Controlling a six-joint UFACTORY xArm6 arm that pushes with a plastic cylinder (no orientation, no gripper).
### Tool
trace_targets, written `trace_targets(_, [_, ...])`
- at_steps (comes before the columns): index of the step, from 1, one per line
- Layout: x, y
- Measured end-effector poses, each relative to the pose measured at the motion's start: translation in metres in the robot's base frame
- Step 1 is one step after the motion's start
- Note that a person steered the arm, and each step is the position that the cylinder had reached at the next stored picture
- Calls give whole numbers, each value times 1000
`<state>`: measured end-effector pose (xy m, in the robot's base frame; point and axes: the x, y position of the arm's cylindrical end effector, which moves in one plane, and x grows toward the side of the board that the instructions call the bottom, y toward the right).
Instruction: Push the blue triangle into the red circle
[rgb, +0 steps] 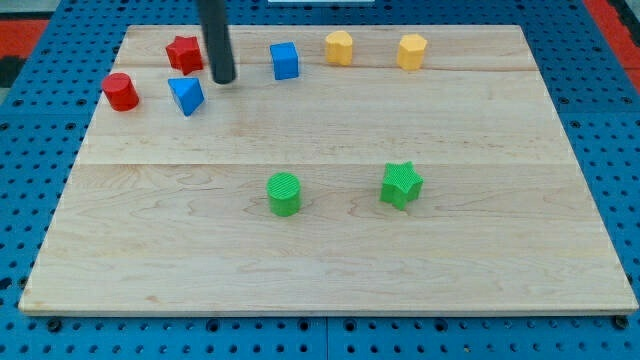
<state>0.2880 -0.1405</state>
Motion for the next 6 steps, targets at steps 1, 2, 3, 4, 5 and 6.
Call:
trace_targets(1, [-50,45])
trace_targets(2, [-22,78])
trace_targets(3, [53,74])
trace_targets(4, [46,-25])
trace_targets(5, [13,-34])
trace_targets(6, [8,-61])
